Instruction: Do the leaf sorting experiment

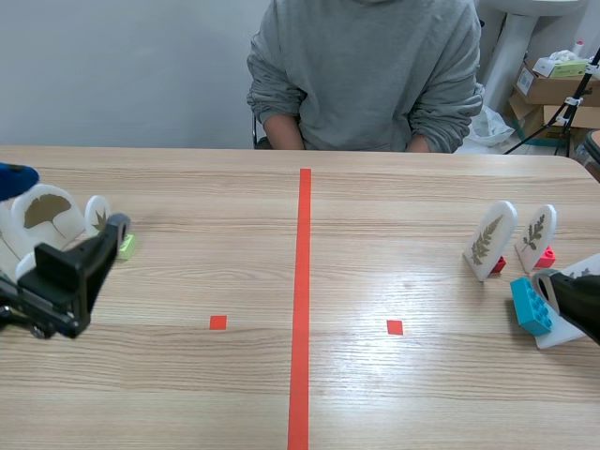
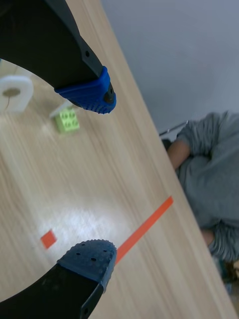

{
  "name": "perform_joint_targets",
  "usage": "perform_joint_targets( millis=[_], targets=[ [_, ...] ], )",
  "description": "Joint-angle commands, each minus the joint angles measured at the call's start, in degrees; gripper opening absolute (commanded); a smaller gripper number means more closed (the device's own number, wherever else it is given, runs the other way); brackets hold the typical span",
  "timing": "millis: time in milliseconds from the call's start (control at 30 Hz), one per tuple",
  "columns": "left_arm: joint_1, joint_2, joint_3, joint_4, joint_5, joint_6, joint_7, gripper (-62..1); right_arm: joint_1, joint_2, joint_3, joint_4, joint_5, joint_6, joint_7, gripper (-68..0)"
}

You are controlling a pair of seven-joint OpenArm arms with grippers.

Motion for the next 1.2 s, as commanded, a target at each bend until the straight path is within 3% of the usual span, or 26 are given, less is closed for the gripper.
perform_joint_targets(
  millis=[0, 133, 533, 1167],
  targets=[
    [0.72, -0.70, 1.49, -0.02, -0.72, 0.20, -0.85, -6.7, 0.68, 0.63, 0.33, 0.07, 0.59, 0.44, 0.63, -6.0],
    [3.23, -2.32, 5.92, 2.69, -0.72, -1.29, 0.15, -6.7, 0.68, 0.63, 0.33, 0.07, 0.59, 0.44, 0.63, -6.0],
    [5.29, -7.34, 20.55, 4.50, -0.50, -0.59, 4.02, -6.9, 0.68, 0.63, 0.33, 0.07, 0.59, 0.44, 0.63, -6.0],
    [5.27, -7.32, 21.44, 4.50, -0.50, -0.39, 4.24, -6.9, 0.68, 0.61, 0.33, 0.04, -3.48, 0.44, -2.16, -6.0]
  ],
)
